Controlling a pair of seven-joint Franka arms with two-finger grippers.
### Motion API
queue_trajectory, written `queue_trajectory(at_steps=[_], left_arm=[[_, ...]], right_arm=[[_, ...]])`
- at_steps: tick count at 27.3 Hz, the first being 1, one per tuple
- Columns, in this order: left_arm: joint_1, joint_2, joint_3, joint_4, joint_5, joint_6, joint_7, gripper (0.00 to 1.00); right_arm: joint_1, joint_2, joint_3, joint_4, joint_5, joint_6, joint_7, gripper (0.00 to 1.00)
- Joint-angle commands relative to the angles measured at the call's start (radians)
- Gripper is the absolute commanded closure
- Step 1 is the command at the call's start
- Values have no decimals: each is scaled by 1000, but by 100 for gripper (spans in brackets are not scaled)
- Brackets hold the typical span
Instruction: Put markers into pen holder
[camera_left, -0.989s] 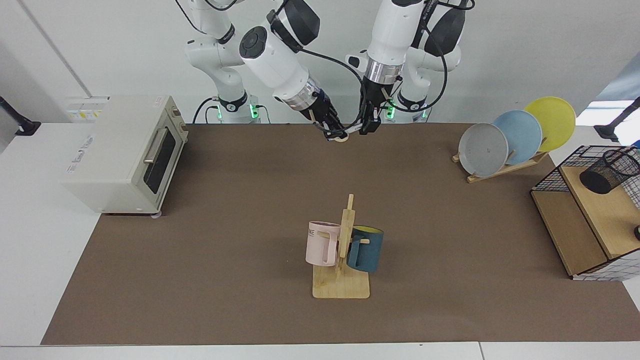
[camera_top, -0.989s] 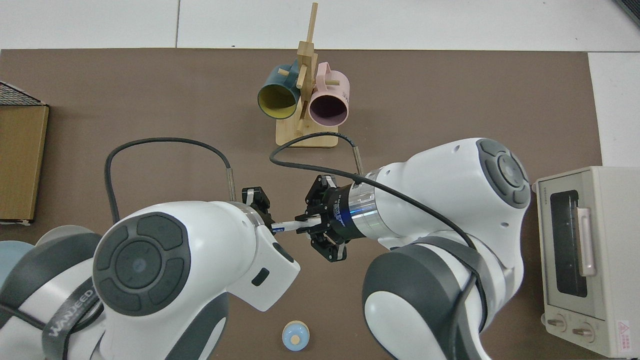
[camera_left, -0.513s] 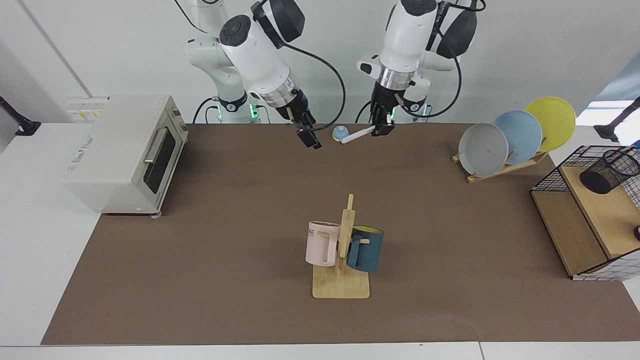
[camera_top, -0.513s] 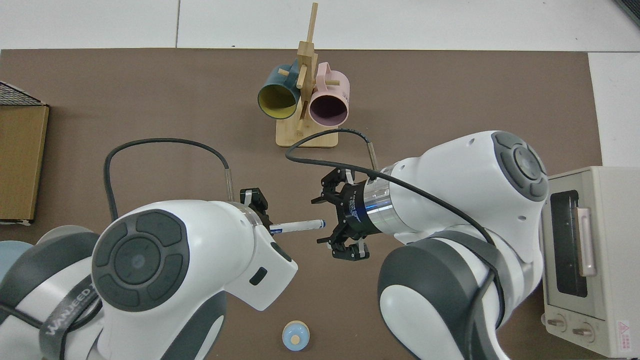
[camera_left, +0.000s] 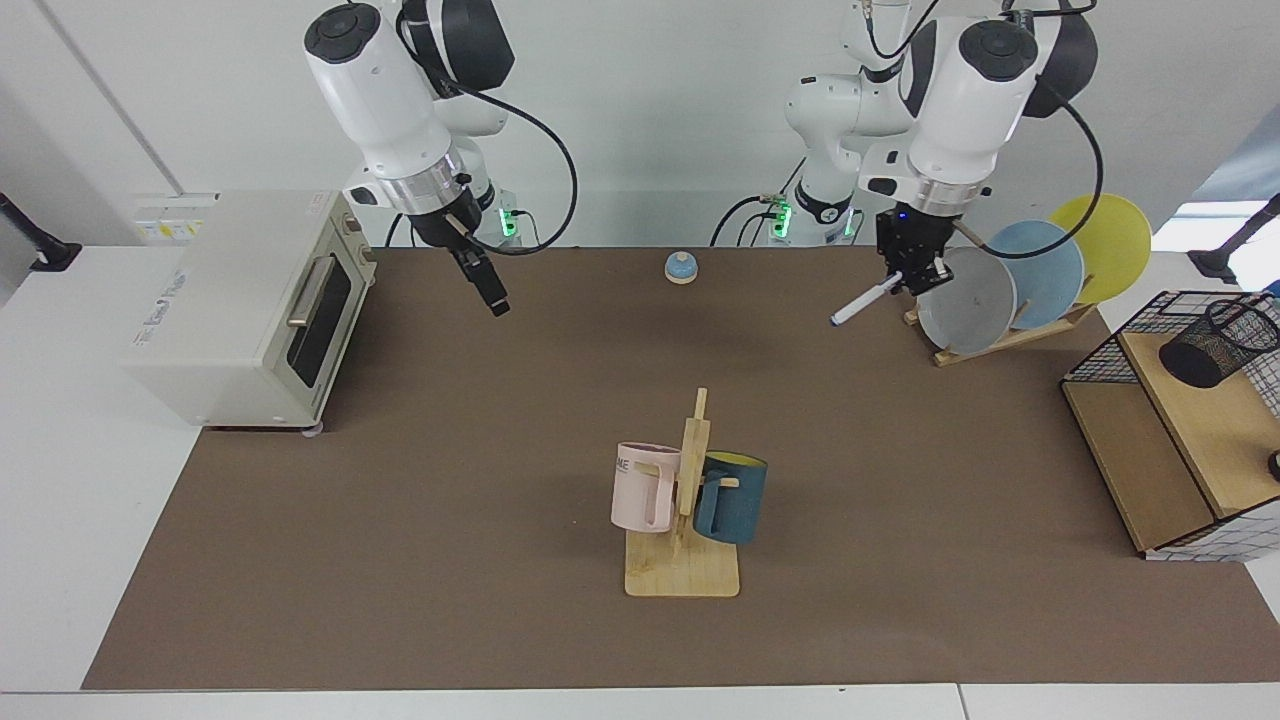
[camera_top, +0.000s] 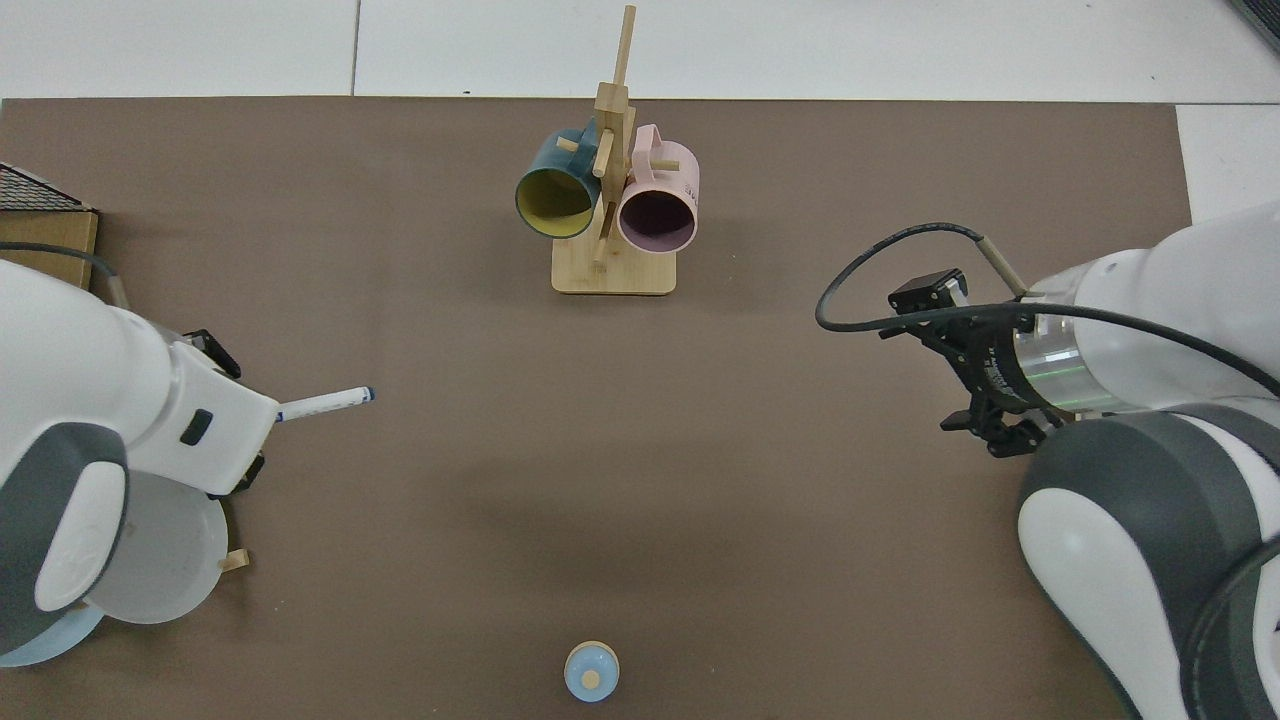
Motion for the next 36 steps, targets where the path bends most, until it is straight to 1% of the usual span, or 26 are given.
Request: queue_trajectory(at_steps=[1,4,9,11,13,17,20,25,28,32,34,36], left_arm=[[120,15,-12,12,97,9,132,100],[191,54,-11,72,143,12,252,100],[292,126,-12,192,232,6,401,100],[326,160,-12,247,261,4,446,100],[345,189,-12,296,301,4,481,100],[375,249,-14,377,381,30,553,100],[381,276,-12,425,431,66,587,100],[392,313,-12,483,529,109,641,100],[394,338,-12,519,620,132,679,100],[397,336,-11,520,700,144,682,100],[412,338,-11,514,721,138,670,100],[426,357,-3,516,730,132,648,100]], right_arm=[[-60,-32,17,-5,-76,25,-269,0],[-92,-33,17,-5,-77,68,-470,0],[-123,-30,16,-4,-93,72,-801,0],[-132,-30,16,-4,-93,74,-906,0],[-134,-29,16,-2,-96,74,-981,0],[-129,-30,16,1,-143,71,-1046,0],[-126,-30,19,10,-186,57,-1075,0],[-127,-30,17,13,-188,22,-1124,0],[-123,-30,25,15,-186,-20,-1133,0],[-112,-30,19,15,-179,-21,-1159,0],[-98,-32,16,15,-177,-23,-1167,0],[-71,-33,11,15,-177,-24,-1166,0]])
